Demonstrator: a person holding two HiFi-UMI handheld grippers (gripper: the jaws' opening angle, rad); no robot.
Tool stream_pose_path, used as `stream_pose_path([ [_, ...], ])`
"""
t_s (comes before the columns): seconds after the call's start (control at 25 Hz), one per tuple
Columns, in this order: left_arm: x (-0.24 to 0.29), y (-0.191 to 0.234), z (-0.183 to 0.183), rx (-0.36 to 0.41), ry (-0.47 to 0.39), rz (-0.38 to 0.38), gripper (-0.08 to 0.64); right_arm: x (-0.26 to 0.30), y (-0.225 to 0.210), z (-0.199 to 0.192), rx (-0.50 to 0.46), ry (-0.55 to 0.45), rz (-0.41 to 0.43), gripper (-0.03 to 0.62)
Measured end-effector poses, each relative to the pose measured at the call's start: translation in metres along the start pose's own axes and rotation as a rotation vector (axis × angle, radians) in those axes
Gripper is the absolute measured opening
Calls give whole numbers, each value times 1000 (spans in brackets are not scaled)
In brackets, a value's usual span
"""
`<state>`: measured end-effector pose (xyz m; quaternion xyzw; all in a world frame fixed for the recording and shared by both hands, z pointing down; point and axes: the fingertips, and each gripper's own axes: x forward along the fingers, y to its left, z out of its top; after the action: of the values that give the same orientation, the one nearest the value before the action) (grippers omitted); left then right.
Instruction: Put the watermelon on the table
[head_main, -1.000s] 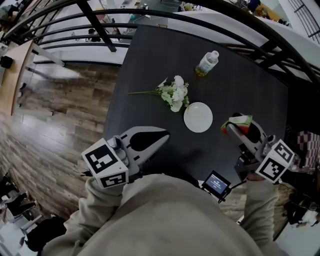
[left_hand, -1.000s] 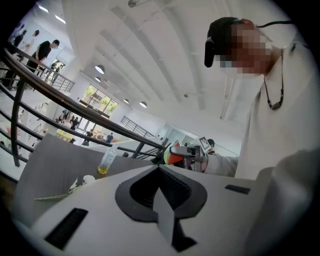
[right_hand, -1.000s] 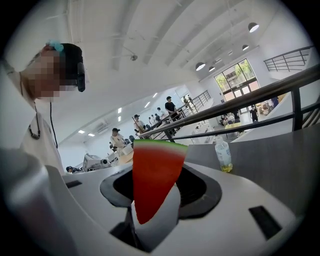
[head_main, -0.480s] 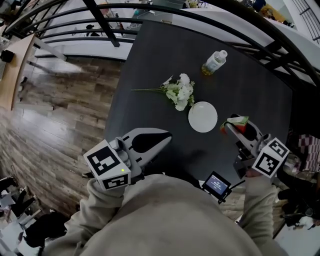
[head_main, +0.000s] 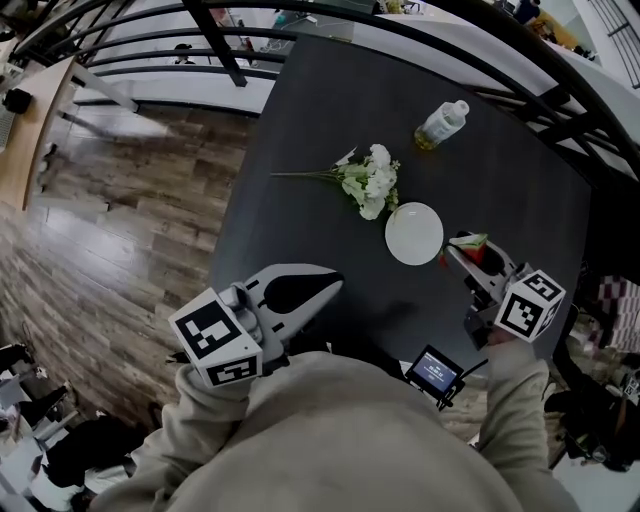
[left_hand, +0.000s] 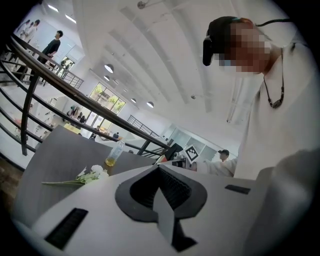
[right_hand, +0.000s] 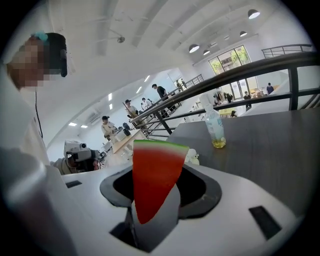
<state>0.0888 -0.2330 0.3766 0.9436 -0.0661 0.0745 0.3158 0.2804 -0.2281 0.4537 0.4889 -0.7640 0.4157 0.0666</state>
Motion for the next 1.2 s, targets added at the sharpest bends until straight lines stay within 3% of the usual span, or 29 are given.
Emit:
stream_pose_path([
  [0.4,-13,7,-10,-28,-13,34,6,28,-30,-34,6,100,-55,213],
  [1.2,-29,12,-15,-52,-54,93,6,57,-66,-70,5,252,-74,213],
])
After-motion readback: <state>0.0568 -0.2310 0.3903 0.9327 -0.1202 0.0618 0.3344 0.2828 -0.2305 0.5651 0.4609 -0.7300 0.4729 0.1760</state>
